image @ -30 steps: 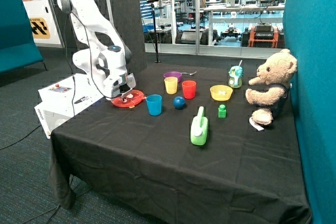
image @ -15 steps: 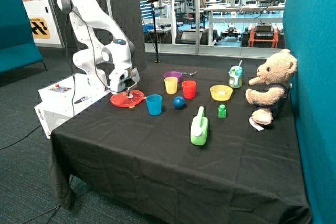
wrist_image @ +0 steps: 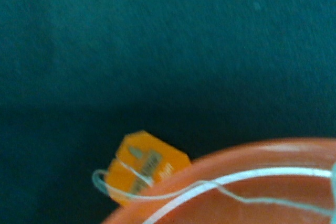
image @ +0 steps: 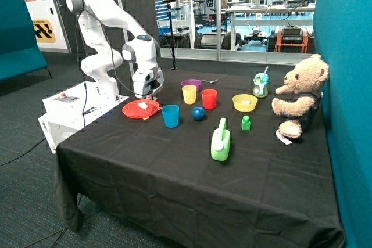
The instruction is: Prepare two cups of tea
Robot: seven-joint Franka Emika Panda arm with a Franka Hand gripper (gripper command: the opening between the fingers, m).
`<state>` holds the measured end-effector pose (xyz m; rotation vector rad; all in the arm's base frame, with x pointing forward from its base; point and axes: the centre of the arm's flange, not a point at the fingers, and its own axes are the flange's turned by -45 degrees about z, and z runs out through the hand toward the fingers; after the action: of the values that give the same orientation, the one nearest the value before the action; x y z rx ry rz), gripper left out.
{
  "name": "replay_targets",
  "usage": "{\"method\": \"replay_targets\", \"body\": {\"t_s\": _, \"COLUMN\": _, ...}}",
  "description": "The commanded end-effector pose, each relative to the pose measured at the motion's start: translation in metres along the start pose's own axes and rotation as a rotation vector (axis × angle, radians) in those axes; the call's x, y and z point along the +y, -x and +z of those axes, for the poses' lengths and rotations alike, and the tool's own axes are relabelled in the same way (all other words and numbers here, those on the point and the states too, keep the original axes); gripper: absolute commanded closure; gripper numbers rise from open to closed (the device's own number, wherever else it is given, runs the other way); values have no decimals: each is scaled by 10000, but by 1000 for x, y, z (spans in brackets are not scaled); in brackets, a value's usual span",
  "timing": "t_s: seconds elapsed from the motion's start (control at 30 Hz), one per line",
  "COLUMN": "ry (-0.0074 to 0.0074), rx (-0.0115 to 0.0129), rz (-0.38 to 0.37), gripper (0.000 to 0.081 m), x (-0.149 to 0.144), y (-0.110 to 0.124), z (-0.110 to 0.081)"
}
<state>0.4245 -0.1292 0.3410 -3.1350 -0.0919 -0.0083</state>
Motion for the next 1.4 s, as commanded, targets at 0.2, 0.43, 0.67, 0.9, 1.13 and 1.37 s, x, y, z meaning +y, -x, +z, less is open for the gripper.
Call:
{"method": "replay_targets", "body": {"t_s": 0.2, "ry": 50, "rx": -55, "rz": -186, "gripper": 808, "x": -13, "y": -42, "z": -29}}
{"method": "replay_targets", "body": {"t_s": 0.43, "ry": 50, "rx": -55, "rz": -189, "gripper": 808, "x": -11, "y": -64, "z": -45}}
{"method": "replay_targets", "body": {"t_s": 0.67, "ry": 51, "rx": -55, "rz": -88, "gripper": 808, "x": -8, "y": -85, "z": -61}}
{"method": "replay_targets", "body": {"t_s": 0.9, "ry": 51, "rx": -54, "rz": -55, "gripper": 808, "x": -6, "y": -101, "z": -71}}
{"method": "replay_targets", "body": {"t_s": 1.13, "ry": 51, "rx": -54, "rz": 72, "gripper": 808, "x": 3, "y": -113, "z": -73}}
{"method": "replay_targets", "body": {"t_s": 1.37, "ry": 52, "rx": -53, "rz": 404, "gripper": 808, "x": 16, "y": -120, "z": -70}}
